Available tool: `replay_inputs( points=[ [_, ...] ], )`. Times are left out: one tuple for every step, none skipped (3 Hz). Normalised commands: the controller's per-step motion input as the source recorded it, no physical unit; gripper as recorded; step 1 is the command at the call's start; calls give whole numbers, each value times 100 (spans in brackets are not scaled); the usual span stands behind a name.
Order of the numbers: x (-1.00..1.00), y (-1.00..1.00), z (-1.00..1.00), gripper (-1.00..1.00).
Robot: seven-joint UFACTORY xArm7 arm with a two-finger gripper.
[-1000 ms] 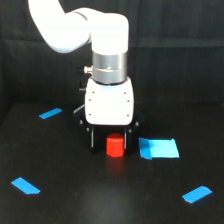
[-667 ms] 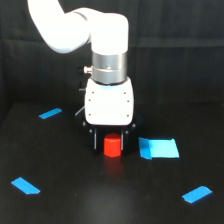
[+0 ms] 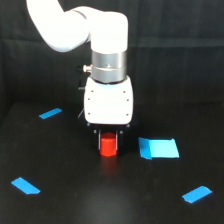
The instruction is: Pick up the red object from the table
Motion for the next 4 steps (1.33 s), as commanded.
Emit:
replay_inputs(
  points=[
    [3, -17, 29, -98],
    [-17, -18, 100, -100],
    [-23, -28, 93, -98],
    [-25, -8, 100, -96]
  ],
)
